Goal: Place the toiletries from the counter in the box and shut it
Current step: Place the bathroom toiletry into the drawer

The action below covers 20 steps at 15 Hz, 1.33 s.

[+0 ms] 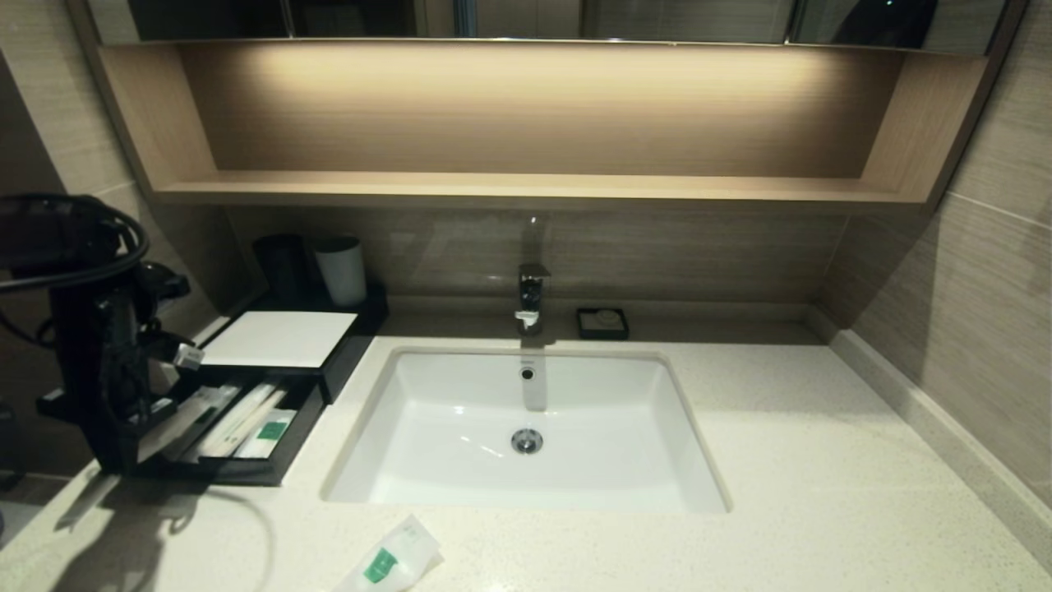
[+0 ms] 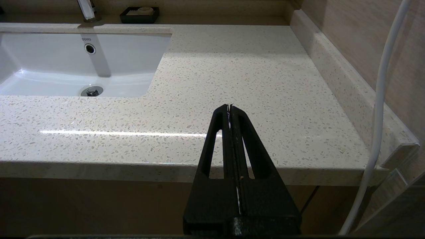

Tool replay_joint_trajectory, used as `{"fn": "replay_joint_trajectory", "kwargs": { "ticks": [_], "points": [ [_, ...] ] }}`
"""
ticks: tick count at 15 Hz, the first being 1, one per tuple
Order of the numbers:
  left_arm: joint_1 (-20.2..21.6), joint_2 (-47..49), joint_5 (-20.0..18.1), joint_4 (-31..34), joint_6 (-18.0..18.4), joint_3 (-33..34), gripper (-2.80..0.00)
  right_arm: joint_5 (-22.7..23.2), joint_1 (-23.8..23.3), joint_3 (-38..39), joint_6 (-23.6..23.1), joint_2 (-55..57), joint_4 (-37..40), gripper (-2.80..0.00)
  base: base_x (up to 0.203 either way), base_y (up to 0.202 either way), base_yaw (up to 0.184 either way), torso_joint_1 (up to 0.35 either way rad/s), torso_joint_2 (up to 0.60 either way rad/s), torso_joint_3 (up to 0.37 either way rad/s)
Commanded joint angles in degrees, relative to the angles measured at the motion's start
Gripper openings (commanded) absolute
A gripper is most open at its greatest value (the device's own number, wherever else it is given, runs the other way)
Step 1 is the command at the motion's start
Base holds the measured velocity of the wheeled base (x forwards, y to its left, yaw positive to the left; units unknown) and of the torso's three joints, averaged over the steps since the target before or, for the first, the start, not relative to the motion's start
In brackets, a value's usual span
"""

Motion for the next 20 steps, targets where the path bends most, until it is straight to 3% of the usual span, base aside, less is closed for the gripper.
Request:
{"fn": "replay_joint_trajectory", "kwargs": {
  "ticks": [1, 4, 8, 20],
  "points": [
    [0.0, 1.3, 0.1, -0.4, -0.1, 0.0, -2.8, 0.0, 0.0, 0.1, 0.0, 0.0, 0.0, -2.8, 0.0, 0.0, 0.0, 0.0, 0.0, 0.0],
    [0.0, 2.1, 0.1, -1.8, -0.2, 0.0, -2.8, 0.0, 0.0, 0.1, 0.0, 0.0, 0.0, -2.8, 0.0, 0.0, 0.0, 0.0, 0.0, 0.0],
    [0.0, 2.9, 0.3, -5.5, -3.2, 0.0, -2.8, 0.0, 0.0, 0.1, 0.0, 0.0, 0.0, -2.8, 0.0, 0.0, 0.0, 0.0, 0.0, 0.0],
    [-1.5, -2.3, 0.3, -5.0, -2.8, 0.0, -2.8, 0.0, 0.0, 0.1, 0.0, 0.0, 0.0, -2.8, 0.0, 0.0, 0.0, 0.0, 0.0, 0.0]
  ]
}}
